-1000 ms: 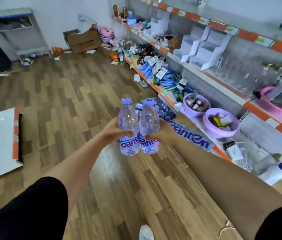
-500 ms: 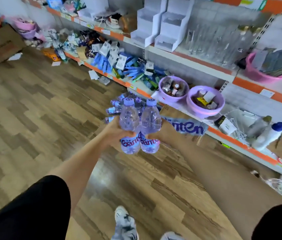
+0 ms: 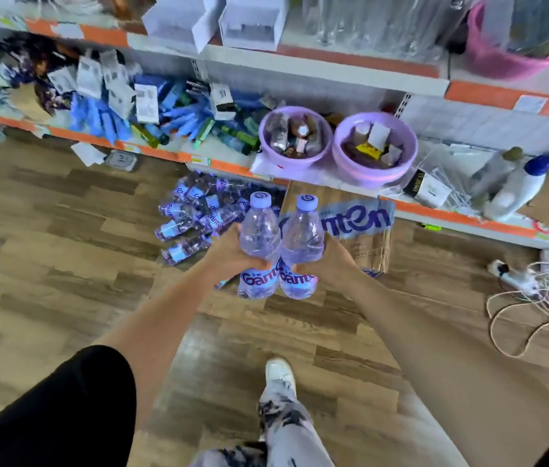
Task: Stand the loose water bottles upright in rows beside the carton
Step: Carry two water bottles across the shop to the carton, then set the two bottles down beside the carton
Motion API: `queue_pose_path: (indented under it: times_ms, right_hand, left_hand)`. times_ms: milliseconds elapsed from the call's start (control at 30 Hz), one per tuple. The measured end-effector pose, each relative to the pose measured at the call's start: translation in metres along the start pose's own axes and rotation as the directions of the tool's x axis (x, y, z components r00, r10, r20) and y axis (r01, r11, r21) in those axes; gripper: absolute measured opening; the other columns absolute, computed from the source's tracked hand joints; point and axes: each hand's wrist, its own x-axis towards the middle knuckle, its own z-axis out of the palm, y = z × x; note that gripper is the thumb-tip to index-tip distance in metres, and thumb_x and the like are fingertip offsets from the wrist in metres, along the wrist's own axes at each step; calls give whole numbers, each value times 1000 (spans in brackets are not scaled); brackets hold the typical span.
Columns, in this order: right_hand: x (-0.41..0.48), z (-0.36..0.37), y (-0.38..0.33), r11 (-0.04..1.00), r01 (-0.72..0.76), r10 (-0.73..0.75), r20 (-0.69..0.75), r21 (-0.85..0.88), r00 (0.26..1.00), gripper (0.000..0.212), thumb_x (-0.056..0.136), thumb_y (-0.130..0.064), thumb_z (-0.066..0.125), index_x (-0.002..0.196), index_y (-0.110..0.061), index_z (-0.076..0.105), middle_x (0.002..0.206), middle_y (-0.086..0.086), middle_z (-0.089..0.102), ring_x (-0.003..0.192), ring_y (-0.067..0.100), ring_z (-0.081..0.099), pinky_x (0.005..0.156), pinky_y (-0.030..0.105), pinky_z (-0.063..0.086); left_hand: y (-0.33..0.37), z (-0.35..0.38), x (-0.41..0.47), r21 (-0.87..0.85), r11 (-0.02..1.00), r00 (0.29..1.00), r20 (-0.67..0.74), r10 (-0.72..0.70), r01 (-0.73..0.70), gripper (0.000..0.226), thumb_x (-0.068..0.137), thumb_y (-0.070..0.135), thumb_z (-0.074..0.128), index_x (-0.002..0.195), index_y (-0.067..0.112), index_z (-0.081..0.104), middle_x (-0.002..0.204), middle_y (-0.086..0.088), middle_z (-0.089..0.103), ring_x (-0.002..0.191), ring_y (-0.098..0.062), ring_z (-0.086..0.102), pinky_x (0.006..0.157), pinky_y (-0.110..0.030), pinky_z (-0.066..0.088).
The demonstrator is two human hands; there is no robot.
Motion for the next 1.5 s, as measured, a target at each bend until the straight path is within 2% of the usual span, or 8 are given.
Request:
queue_pose_path:
  times_ms: [133, 333, 467, 667, 800, 1000, 1300, 1500]
  right_hand:
    - [53, 9, 25, 992, -117, 118, -30, 41, 993, 58, 68, -22, 77, 121, -18, 53, 109, 1, 64, 100, 22, 61, 85, 34, 52]
    - [129, 48, 88, 962, -226, 242, -96, 151, 966, 66, 67, -18, 79, 125, -23, 48, 110, -3, 66, 101, 21, 63, 86, 35, 54]
    - [187, 98, 147, 959, -249, 275, -243, 132, 930, 62, 73, -23, 74, 127, -23, 45, 103, -2, 64, 93, 24, 62, 81, 35, 52]
    - [281, 171, 252, 967, -223, 254, -365, 124, 896, 71, 68, -23, 77, 130, -23, 42, 112, 1, 67, 103, 28, 64, 85, 40, 53]
    - [332, 206, 311, 970, -197, 238, -410, 141, 880, 90, 64, -25, 79, 141, -21, 34, 116, 4, 67, 106, 30, 63, 87, 40, 52]
    - [368, 225, 361, 991, -102, 132, -541, 86, 831, 68, 62, -10, 83, 121, -4, 51, 114, 5, 52, 119, 27, 50, 84, 18, 34]
    - [370, 223, 385, 994, -96, 108, -570, 51, 815, 55, 61, -16, 80, 110, -14, 55, 105, 0, 65, 96, 20, 61, 80, 28, 47]
    - [375, 228, 387, 993, -103, 120, -560, 62, 820, 56, 63, -14, 80, 113, -14, 54, 109, 3, 66, 101, 21, 62, 84, 25, 46]
  left_hand:
    - [-56, 6, 81, 31, 998, 998, 29, -59, 59, 82, 38, 43, 85, 112, 25, 56, 106, 3, 70, 102, -19, 67, 92, -51, 52]
    - [-89, 31, 158, 71, 995, 984, 157, -83, 73, 69, 64, 14, 85, 117, 23, 42, 111, 6, 60, 103, -14, 58, 88, -31, 45]
    - [-163, 68, 235, 146, 989, 989, 151, -7, -15, 62, 62, 16, 86, 105, 24, 43, 103, 6, 61, 102, -17, 59, 89, -33, 46]
    - [-269, 131, 331, 252, 961, 984, 160, 78, -117, 63, 61, 28, 84, 110, 15, 46, 94, 12, 56, 90, -7, 59, 78, -27, 42]
    - [-321, 162, 374, 300, 940, 985, 108, 133, -160, 69, 61, 31, 84, 116, 12, 48, 112, 0, 62, 103, -15, 59, 77, -26, 41]
    - [-349, 189, 395, 328, 922, 976, -2, 218, -206, 71, 61, 34, 84, 117, 13, 47, 117, -4, 64, 108, -24, 62, 73, -24, 39]
    - [-370, 231, 407, 335, 931, 979, -86, 187, -148, 70, 65, 29, 83, 118, 5, 43, 119, -13, 62, 111, -33, 59, 75, -26, 37]
    - [-373, 228, 410, 374, 918, 980, -91, 180, -134, 68, 69, 29, 81, 117, 3, 41, 118, -16, 61, 112, -34, 58, 74, -28, 37]
